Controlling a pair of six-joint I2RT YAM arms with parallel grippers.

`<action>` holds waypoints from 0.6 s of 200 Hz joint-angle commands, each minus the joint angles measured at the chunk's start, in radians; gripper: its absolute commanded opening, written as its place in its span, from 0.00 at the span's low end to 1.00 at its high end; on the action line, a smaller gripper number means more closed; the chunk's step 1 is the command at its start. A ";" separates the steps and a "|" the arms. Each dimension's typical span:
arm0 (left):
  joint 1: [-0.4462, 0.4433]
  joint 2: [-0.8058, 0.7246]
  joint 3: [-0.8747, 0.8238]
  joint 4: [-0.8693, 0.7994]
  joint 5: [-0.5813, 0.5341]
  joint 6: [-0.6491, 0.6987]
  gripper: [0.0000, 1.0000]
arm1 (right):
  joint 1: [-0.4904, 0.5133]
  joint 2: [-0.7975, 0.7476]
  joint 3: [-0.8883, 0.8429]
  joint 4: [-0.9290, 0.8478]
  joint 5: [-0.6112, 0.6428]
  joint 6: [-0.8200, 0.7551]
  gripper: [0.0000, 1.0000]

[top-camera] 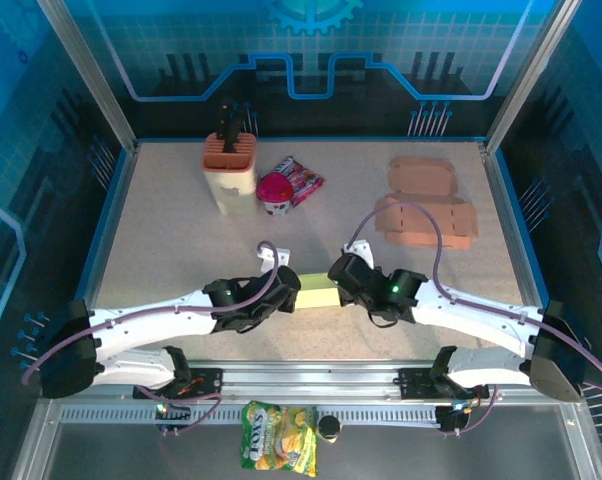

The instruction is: Fold the paper box

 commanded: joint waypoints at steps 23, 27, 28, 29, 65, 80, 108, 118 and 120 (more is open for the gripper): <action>-0.097 0.035 -0.010 0.002 -0.127 -0.064 0.00 | 0.033 -0.090 -0.044 0.009 -0.091 0.073 0.31; -0.102 0.038 -0.011 -0.001 -0.137 -0.074 0.00 | 0.031 -0.101 -0.048 0.003 -0.105 0.081 0.36; -0.104 0.038 -0.011 -0.002 -0.139 -0.075 0.00 | 0.030 -0.103 -0.048 0.002 -0.109 0.083 0.37; -0.105 0.038 -0.012 -0.001 -0.141 -0.077 0.00 | 0.029 -0.106 -0.048 0.000 -0.112 0.085 0.37; -0.126 0.056 -0.007 -0.015 -0.187 -0.135 0.00 | -0.008 -0.251 -0.094 -0.001 -0.266 0.170 0.70; -0.133 0.066 0.001 -0.026 -0.204 -0.153 0.00 | -0.055 -0.302 -0.126 0.032 -0.363 0.219 0.77; -0.155 0.082 0.021 -0.039 -0.241 -0.169 0.00 | -0.177 -0.378 -0.198 0.118 -0.555 0.374 0.80; -0.158 0.088 0.026 -0.035 -0.241 -0.172 0.00 | -0.204 -0.405 -0.239 0.180 -0.598 0.458 0.80; -0.159 0.090 0.026 -0.034 -0.242 -0.173 0.00 | -0.208 -0.412 -0.247 0.194 -0.608 0.471 0.80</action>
